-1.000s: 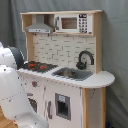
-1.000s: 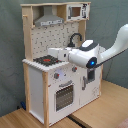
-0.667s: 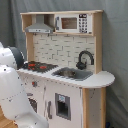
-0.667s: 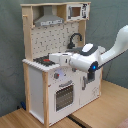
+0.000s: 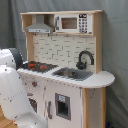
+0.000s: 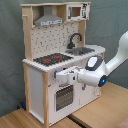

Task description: Play with the kitchen

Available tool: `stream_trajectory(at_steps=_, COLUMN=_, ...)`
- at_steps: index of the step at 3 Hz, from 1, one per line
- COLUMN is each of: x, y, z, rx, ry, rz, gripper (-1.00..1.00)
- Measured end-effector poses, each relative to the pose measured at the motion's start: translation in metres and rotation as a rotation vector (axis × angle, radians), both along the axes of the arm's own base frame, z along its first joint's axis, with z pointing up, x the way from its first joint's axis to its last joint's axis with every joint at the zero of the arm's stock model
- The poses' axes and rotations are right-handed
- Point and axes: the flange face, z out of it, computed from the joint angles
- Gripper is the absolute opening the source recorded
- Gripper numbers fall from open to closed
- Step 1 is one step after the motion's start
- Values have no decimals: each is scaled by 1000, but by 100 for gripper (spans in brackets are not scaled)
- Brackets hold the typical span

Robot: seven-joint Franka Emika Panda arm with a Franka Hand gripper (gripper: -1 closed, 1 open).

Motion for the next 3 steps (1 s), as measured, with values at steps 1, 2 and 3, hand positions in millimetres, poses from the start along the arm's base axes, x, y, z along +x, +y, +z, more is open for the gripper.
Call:
stream_trajectory(at_steps=1, x=12, y=-27, z=-44, rx=-47, ry=10, rz=-61, gripper=100)
stream_trajectory(at_steps=2, x=33, y=-33, z=-59, rx=-4, ry=25, rz=-93, gripper=100)
stream_trajectory(at_steps=3, x=51, y=-21, z=-59, rx=6, ry=21, rz=-85, gripper=100)
